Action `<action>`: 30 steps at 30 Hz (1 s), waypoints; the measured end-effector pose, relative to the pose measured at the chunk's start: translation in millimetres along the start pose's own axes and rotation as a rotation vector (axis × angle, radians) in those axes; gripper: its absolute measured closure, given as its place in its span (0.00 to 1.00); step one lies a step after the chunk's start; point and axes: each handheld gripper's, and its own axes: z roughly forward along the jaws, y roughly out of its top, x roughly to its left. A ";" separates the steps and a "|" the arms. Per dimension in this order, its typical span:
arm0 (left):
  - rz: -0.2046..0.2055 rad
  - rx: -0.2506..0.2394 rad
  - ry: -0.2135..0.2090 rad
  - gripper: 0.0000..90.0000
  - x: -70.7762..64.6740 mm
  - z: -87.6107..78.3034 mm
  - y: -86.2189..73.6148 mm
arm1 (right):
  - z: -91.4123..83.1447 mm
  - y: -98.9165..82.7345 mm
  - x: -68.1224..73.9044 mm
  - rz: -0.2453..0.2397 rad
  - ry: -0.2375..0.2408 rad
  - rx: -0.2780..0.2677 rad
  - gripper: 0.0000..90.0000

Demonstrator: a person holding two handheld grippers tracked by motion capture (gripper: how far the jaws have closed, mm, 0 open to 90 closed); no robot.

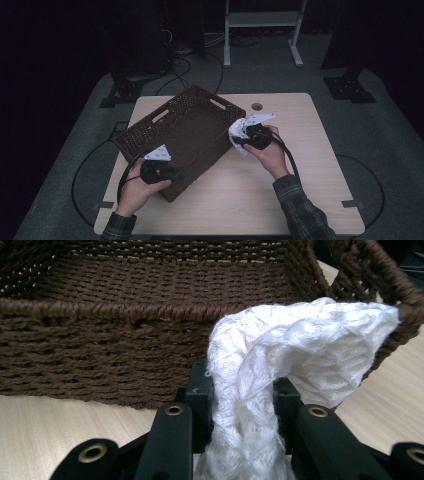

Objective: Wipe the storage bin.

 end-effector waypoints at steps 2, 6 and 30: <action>0.001 0.000 0.000 0.80 0.1 0.0 0.0 | 3.1 -1.1 -0.1 0.005 0.005 0.004 0.77; 0.001 0.000 0.000 0.80 0.0 0.0 0.0 | 9.0 -2.8 -0.3 0.007 0.009 0.015 0.77; 0.003 0.000 0.002 0.80 -0.4 0.1 0.1 | 40.2 -26.8 -1.9 0.040 0.024 0.107 0.77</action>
